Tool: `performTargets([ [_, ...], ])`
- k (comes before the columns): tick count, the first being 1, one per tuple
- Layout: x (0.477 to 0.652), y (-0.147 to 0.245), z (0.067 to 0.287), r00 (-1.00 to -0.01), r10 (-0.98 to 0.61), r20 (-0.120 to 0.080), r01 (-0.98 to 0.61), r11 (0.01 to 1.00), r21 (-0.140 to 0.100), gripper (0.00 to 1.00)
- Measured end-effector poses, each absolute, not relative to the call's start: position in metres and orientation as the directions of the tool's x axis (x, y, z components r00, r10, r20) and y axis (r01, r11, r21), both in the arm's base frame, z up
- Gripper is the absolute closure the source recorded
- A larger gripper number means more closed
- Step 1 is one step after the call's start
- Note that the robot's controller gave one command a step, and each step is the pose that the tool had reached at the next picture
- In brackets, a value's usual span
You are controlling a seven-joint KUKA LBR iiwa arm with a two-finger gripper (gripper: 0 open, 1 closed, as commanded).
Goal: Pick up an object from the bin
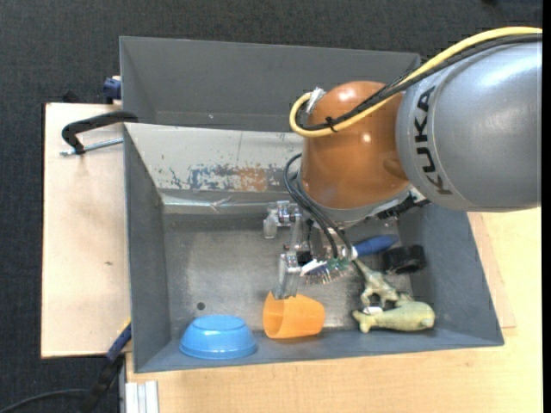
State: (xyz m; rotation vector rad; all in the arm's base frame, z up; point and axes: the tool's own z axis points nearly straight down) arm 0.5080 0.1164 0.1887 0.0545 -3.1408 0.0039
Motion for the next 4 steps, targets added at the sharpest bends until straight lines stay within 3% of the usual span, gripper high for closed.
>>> performTargets([
  [1, 0.522, 0.134, 0.183, -0.925, -0.379, -0.006, -0.379, 0.925, 0.0, 0.0],
  [2, 0.497, 0.079, 0.127, -0.834, -0.551, 0.002, -0.551, 0.834, 0.0, 0.0],
  [3, 0.492, 0.068, 0.076, -0.777, -0.63, 0.016, -0.63, 0.777, 0.001, 0.0],
  [4, 0.495, 0.065, 0.078, -0.779, -0.627, 0.011, -0.627, 0.779, -0.007, 1.0],
])
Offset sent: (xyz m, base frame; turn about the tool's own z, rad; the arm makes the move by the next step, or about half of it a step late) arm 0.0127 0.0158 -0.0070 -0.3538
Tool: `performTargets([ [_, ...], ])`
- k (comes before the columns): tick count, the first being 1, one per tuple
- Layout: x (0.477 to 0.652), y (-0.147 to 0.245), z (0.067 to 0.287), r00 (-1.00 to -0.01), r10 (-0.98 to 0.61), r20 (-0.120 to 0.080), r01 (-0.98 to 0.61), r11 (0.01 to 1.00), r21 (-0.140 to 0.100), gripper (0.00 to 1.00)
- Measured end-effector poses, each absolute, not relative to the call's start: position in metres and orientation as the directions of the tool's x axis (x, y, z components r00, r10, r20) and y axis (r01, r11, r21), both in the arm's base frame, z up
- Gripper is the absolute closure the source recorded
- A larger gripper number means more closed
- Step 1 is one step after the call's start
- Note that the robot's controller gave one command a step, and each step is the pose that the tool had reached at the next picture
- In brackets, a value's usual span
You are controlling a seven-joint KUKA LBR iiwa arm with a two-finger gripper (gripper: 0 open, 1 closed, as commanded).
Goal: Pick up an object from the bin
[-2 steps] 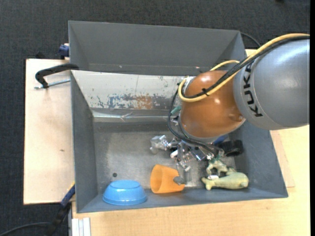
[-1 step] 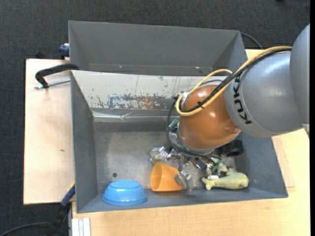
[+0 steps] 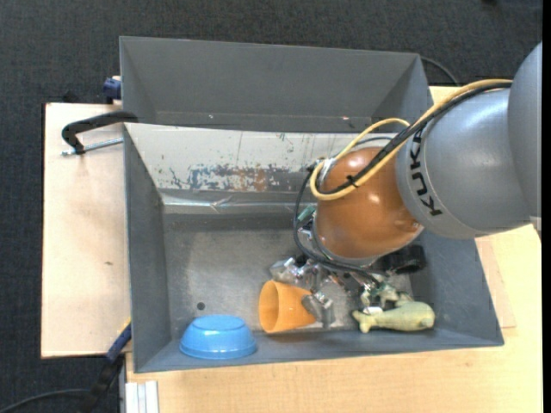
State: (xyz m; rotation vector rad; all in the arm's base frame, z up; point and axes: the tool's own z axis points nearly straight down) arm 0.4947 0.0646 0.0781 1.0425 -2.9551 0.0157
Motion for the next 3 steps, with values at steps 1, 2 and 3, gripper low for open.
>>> performTargets([
  [1, 0.52, 0.099, 0.178, -0.946, -0.323, -0.01, -0.323, 0.946, 0.001, 1.0],
  [2, 0.519, 0.098, 0.176, -0.947, -0.322, -0.006, -0.322, 0.947, 0.001, 0.0],
  [3, 0.493, 0.047, 0.093, -0.886, -0.463, 0.006, -0.463, 0.886, 0.002, 0.0],
])
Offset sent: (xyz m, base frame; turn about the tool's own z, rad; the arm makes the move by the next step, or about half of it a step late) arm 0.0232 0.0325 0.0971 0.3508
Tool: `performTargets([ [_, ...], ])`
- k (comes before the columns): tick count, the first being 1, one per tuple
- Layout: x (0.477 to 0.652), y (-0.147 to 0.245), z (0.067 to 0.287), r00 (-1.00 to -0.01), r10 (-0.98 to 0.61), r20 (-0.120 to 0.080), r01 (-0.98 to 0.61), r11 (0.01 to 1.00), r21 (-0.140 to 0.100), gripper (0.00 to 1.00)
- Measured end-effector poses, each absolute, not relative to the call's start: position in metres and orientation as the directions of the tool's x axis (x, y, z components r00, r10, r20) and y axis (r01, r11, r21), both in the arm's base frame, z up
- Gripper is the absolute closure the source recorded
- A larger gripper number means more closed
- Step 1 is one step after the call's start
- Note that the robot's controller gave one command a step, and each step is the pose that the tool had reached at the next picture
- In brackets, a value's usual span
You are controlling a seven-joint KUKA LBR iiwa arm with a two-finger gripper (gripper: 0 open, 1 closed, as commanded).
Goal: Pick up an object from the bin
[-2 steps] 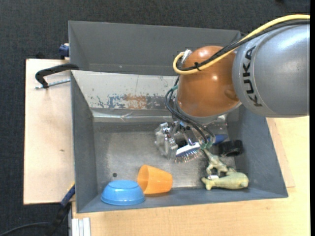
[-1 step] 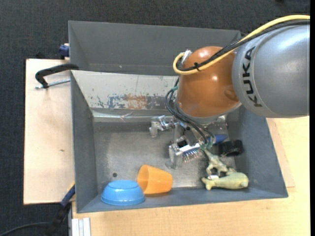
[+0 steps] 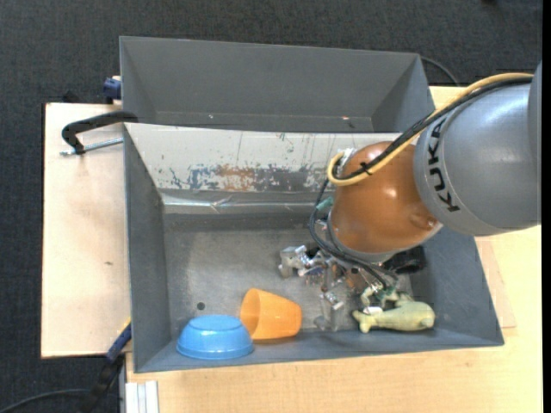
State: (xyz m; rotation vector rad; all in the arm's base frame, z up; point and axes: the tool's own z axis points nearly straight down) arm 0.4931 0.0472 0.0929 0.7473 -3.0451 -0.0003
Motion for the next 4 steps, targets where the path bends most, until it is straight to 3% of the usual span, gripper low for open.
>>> performTargets([
  [1, 0.491, 0.134, 0.07, -0.697, -0.717, -0.004, -0.717, 0.697, 0.001, 0.0],
  [2, 0.492, 0.188, 0.071, -0.694, -0.72, -0.007, -0.72, 0.694, 0.001, 0.0],
  [3, 0.501, 0.213, 0.073, -0.731, -0.682, 0.02, -0.683, 0.731, -0.01, 0.0],
  [4, 0.497, 0.212, 0.078, -0.238, -0.971, 0.012, -0.971, 0.238, -0.013, 0.0],
])
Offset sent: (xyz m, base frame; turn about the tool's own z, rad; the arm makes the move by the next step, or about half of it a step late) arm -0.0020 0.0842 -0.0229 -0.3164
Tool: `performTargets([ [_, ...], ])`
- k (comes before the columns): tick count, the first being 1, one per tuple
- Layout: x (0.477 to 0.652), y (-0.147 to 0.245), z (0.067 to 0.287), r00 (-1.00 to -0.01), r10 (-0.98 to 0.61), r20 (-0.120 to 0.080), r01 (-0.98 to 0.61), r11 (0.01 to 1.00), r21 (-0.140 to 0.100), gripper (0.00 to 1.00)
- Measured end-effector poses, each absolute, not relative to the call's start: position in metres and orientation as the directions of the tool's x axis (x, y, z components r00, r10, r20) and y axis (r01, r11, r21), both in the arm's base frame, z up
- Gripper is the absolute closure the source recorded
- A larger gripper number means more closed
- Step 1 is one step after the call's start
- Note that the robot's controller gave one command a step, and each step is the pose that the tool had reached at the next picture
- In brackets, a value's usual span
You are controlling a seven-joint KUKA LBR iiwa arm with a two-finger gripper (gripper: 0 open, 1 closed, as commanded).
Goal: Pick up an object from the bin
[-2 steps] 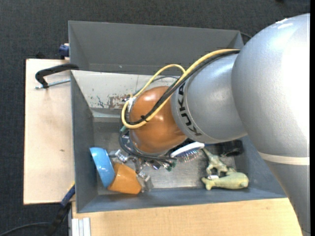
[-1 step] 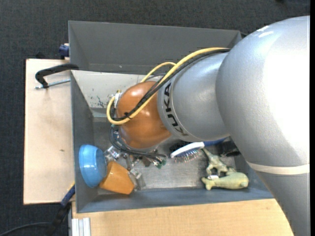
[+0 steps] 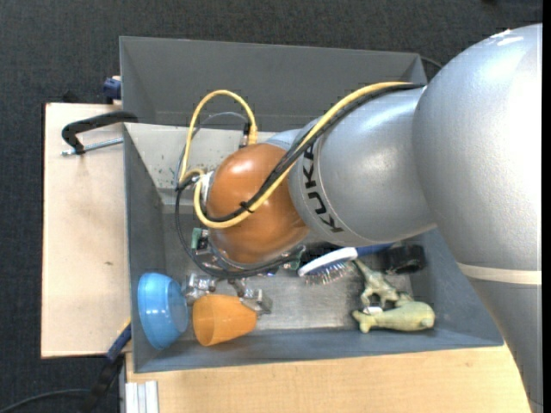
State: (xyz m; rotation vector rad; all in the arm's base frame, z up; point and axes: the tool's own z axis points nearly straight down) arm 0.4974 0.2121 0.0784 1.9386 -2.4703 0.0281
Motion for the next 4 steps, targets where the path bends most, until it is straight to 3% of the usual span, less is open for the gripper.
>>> performTargets([
  [1, 0.496, 0.209, 0.078, -0.239, -0.971, 0.024, -0.971, 0.238, -0.006, 1.0],
  [2, 0.505, 0.21, 0.211, -0.191, -0.982, -0.009, -0.982, 0.191, -0.011, 1.0],
  [3, 0.519, 0.188, 0.071, 0.272, -0.962, -0.002, -0.962, -0.272, -0.002, 1.0],
  [4, 0.526, 0.161, 0.187, 0.206, -0.978, -0.002, -0.978, -0.206, -0.012, 1.0],
])
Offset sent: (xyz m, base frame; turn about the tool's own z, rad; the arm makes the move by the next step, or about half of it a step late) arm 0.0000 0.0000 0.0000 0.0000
